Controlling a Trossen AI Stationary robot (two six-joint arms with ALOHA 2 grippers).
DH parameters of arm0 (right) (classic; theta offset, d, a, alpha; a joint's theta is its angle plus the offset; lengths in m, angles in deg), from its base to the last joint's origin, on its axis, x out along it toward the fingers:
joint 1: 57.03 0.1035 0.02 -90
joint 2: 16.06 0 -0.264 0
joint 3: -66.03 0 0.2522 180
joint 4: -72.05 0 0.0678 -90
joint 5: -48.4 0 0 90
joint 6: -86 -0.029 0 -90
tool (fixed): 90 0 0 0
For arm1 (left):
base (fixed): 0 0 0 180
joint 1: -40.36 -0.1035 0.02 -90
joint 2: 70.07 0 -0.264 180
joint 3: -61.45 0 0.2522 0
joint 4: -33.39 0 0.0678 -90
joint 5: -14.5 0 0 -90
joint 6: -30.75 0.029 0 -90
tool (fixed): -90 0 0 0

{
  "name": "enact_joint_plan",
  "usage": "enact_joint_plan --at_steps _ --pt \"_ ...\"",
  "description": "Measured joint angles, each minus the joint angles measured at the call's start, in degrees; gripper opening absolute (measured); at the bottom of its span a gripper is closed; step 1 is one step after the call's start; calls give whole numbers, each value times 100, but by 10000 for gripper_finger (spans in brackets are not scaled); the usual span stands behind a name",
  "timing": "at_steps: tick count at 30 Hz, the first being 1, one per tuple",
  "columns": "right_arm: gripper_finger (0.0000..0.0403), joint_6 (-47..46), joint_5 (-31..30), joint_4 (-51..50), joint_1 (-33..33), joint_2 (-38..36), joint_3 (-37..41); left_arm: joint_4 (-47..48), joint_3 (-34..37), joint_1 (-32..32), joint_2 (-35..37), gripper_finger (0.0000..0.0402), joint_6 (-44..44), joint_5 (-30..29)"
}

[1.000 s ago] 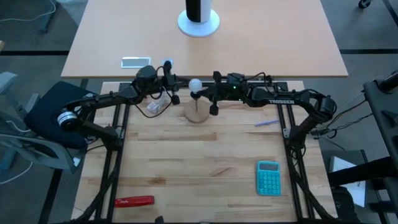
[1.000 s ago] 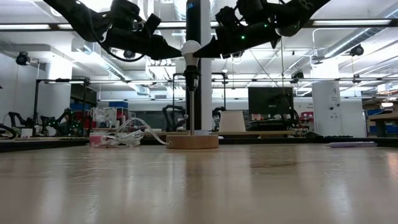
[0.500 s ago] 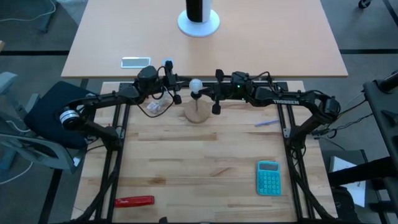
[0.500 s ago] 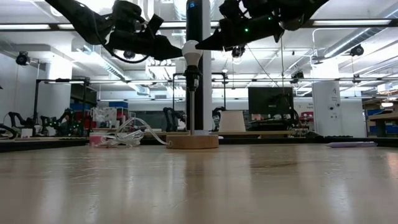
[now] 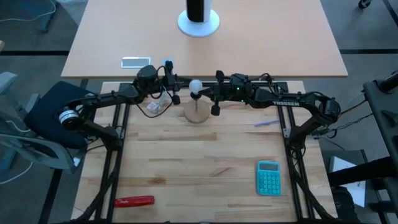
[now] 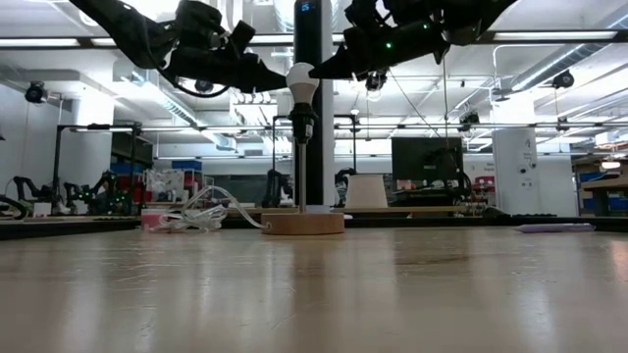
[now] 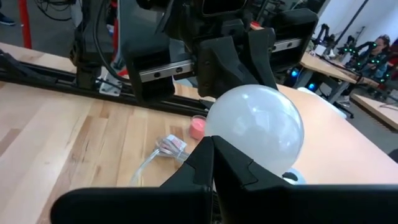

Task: Screw lightbulb
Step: Remove the light bulb from the bulb socket

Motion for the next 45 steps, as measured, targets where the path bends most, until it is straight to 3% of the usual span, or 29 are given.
enact_joint_plan --at_steps 22,33,39,45 --pt "0 -100 -153 -1 -28 7 0 288 -1 4 73 0 48 65" --pt "0 -25 -605 -155 -53 9 1 471 6 7 171 0 37 163" --pt "0 96 -1038 -388 -74 56 11 855 39 98 235 0 50 653" --pt "0 157 -940 -615 -80 -64 7 1115 21 79 522 0 90 50"
